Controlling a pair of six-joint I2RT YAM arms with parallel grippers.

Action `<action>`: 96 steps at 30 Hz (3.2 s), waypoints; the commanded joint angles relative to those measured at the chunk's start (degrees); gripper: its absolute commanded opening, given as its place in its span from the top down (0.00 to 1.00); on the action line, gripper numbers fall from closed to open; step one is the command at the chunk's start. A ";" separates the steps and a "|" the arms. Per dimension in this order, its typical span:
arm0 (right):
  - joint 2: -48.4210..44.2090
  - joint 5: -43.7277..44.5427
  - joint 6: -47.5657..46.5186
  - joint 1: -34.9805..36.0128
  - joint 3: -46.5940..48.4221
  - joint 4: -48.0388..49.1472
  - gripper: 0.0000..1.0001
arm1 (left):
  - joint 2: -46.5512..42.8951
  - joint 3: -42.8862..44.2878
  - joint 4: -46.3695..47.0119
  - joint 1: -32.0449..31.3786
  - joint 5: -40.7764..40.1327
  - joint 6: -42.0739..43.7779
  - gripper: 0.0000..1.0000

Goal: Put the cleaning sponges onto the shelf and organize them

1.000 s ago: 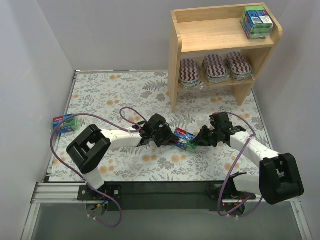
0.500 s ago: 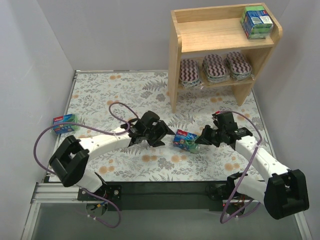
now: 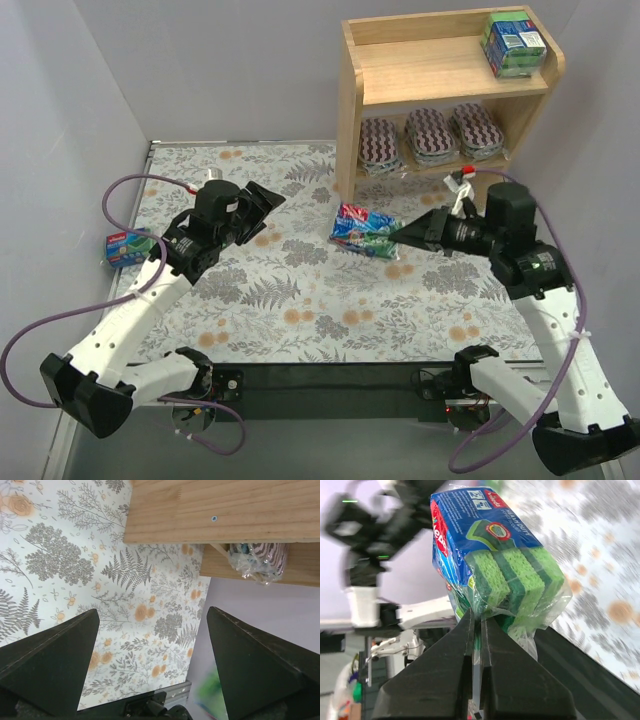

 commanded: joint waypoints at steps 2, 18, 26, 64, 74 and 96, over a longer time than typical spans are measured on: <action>3.62 -7.54 4.96 -0.91 19.45 4.86 0.99 | 0.82 3.69 -4.92 0.92 -2.46 5.41 0.19; 26.56 6.14 25.55 -19.98 42.97 29.30 0.99 | -4.00 3.69 -6.15 1.01 0.18 5.85 0.19; 33.86 18.12 25.28 -20.07 50.88 26.05 0.99 | -5.50 4.22 -8.35 1.01 -1.49 6.12 0.19; 42.05 33.51 29.86 -17.35 59.60 16.02 0.50 | -5.59 5.44 -16.87 1.10 -7.81 1.55 0.02; 32.48 21.04 22.67 -17.43 54.68 19.63 0.30 | 2.13 13.00 -18.02 5.48 -9.77 7.59 0.02; 4.96 -7.98 -18.74 -13.83 23.91 -15.42 0.04 | 15.59 0.02 -13.20 50.04 -2.45 -6.62 0.03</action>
